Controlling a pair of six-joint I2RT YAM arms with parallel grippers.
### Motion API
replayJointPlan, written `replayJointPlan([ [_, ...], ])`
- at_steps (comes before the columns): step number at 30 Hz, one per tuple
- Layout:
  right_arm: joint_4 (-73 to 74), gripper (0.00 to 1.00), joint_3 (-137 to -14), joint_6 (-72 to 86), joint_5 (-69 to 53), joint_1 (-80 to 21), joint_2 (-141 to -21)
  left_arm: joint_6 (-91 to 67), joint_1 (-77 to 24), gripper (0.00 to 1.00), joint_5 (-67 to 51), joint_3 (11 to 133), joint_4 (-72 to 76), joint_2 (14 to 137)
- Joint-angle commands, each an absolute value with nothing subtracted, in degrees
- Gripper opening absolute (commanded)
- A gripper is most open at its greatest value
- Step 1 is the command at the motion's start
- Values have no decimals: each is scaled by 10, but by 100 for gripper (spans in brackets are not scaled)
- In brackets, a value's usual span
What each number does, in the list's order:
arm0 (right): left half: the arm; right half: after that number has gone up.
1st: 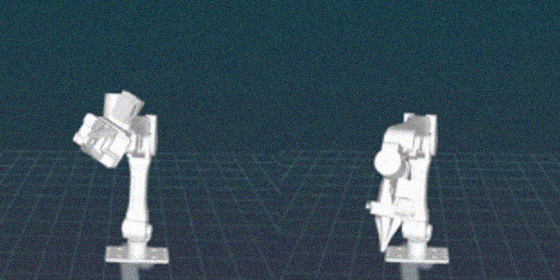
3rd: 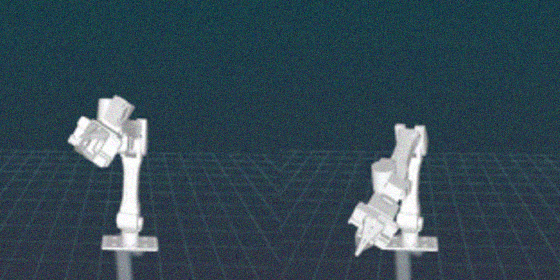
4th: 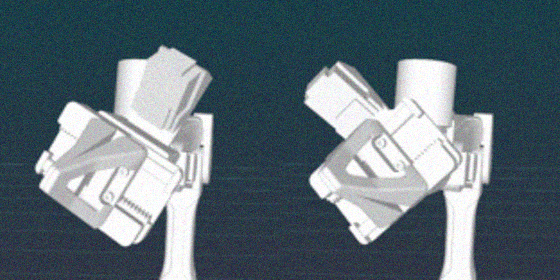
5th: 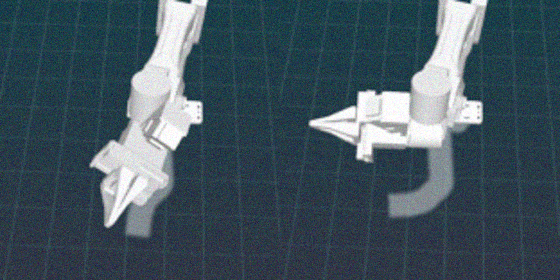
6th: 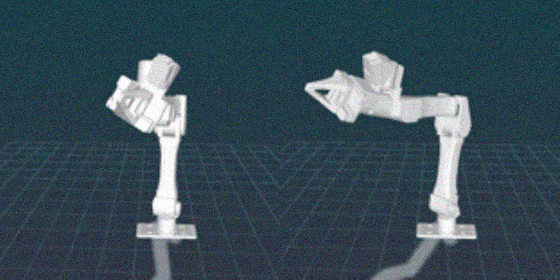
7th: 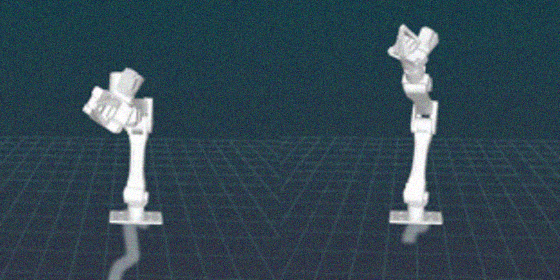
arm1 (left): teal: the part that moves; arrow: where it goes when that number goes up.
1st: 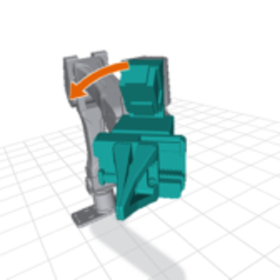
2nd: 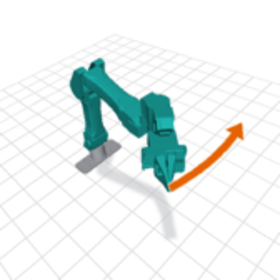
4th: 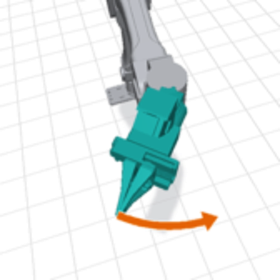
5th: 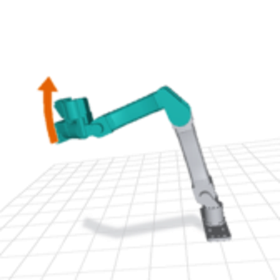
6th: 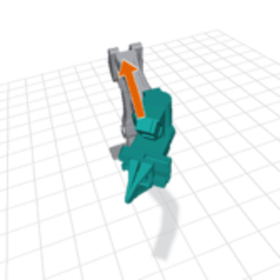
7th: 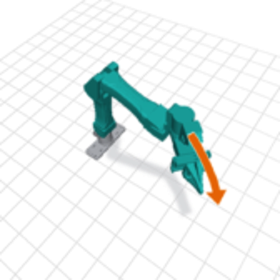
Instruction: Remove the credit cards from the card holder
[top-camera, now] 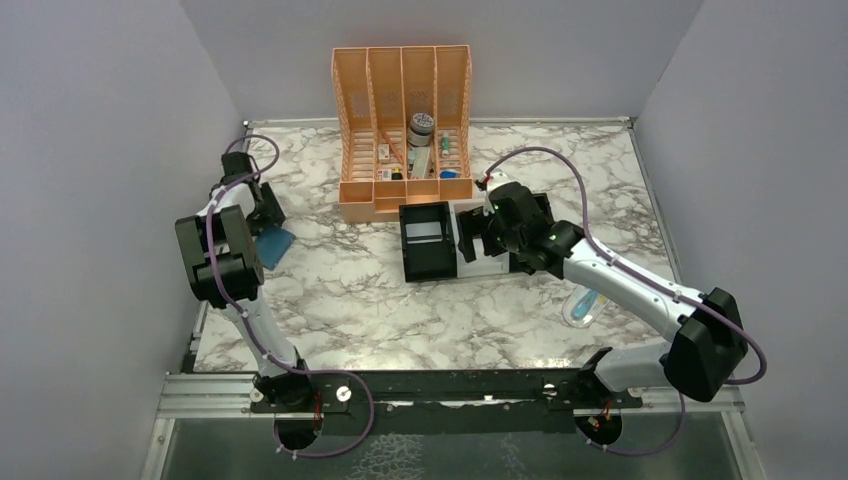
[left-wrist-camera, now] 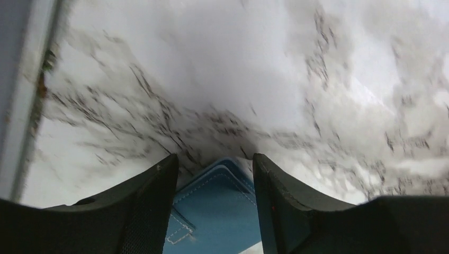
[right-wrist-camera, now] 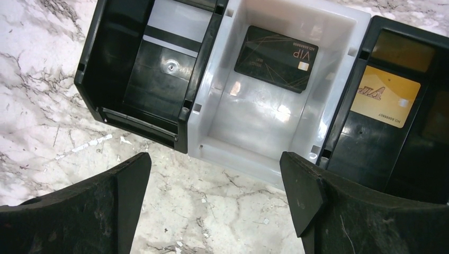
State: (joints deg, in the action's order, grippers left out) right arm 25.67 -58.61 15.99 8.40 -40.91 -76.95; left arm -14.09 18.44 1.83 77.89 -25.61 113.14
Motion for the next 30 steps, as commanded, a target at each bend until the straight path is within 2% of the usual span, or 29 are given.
replayJointPlan([
  [1,251,94,-570,180,78,-409,-749,-179,142,56,-50,675,-255,1077],
  [12,217,94,-485,260,-31,-409,-698,-319,4,52,-76,395,-141,858],
  [16,174,93,-440,273,-107,-409,-656,-339,0,60,-51,339,-157,757],
  [19,146,91,-418,276,-173,-409,-637,-374,-1,69,-20,328,-182,664],
  [22,144,91,-414,279,-187,-409,-634,-395,0,81,63,347,-233,593],
  [25,144,91,-413,269,-187,-409,-639,-434,0,89,146,356,-286,540],
  [30,164,91,-428,246,-174,-409,-665,-538,0,92,204,321,-334,495],
])
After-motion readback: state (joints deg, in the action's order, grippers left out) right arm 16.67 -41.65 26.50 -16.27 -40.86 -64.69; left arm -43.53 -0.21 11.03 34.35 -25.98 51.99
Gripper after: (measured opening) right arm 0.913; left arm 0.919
